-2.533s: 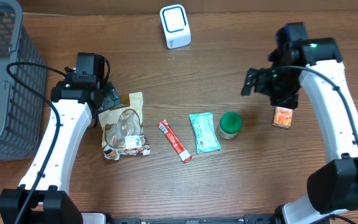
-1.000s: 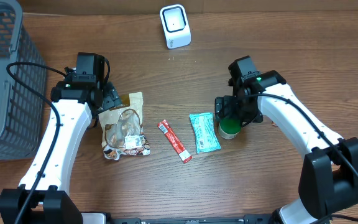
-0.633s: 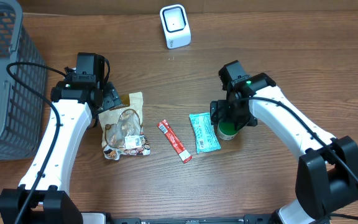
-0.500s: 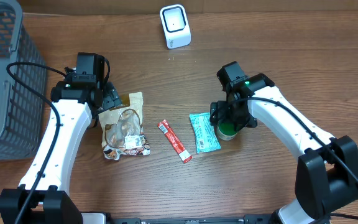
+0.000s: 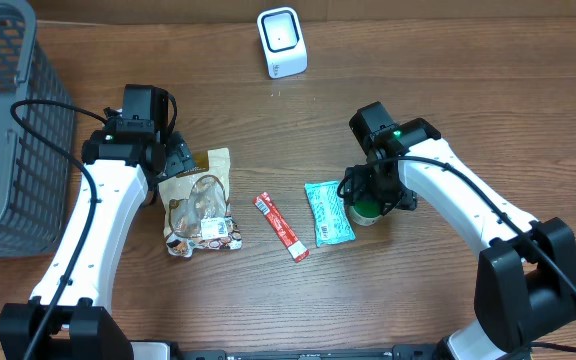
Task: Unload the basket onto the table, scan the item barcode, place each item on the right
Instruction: 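Lower the right gripper and grasp the green-lidded jar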
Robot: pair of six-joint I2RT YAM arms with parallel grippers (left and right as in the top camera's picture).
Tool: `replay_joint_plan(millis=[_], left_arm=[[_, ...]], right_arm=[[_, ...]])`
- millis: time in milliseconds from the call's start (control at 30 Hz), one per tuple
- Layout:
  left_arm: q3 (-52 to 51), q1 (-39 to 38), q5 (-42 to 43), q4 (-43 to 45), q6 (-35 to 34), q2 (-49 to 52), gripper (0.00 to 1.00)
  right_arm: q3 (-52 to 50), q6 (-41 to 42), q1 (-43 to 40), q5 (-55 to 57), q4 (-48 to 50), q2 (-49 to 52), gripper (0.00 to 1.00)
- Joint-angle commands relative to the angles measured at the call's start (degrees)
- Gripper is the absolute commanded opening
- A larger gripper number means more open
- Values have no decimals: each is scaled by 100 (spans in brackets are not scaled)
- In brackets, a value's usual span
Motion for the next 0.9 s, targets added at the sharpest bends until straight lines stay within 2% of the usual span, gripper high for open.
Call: replay_joint_plan(millis=[0,367,600,867], left_arm=[[98,-7,20,-13,46,-118,100],[98,-7,20,-13,46,-118,100],[98,-7,20,-13,46,-118,100],[98,-7,20,-13,46,-118,100]], right_arm=[[-37,94,13,129,-46,28,77],[-37,114,13,605,-205,28,76],[-39,232,13,529,-199,28,84],[-39,240,13,531,-81,35,86]])
